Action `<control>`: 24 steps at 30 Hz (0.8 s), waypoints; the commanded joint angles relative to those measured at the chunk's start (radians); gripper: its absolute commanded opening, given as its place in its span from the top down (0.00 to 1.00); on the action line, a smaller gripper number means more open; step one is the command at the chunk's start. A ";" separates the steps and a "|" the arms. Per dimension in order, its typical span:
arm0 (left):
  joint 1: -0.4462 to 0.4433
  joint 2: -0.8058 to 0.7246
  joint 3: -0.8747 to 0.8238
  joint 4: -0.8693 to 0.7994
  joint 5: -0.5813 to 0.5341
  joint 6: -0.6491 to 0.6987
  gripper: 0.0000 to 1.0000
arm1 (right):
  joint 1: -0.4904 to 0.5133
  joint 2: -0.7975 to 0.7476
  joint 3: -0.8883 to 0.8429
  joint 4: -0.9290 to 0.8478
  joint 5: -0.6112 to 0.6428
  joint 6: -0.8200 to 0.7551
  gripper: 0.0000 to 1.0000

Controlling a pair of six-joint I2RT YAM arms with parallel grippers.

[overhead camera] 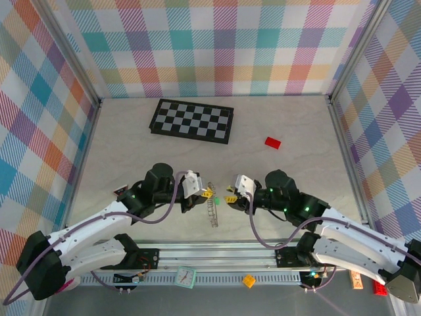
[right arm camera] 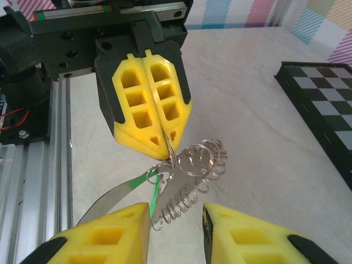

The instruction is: Put the keys on the keyring

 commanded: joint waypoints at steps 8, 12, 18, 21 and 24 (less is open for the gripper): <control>-0.006 -0.039 -0.022 0.083 0.089 0.077 1.00 | -0.013 0.107 0.054 0.111 -0.101 0.053 0.73; -0.004 -0.040 -0.024 0.085 0.096 0.076 1.00 | -0.015 0.131 0.056 0.128 -0.138 0.062 0.75; -0.004 -0.039 -0.024 0.088 0.102 0.074 1.00 | -0.014 0.140 0.051 0.147 -0.159 0.071 0.78; -0.004 -0.039 -0.024 0.095 0.104 0.069 1.00 | -0.015 0.155 0.053 0.145 -0.164 0.070 0.78; -0.005 -0.042 -0.027 0.102 0.110 0.065 1.00 | -0.015 0.168 0.056 0.144 -0.162 0.072 0.80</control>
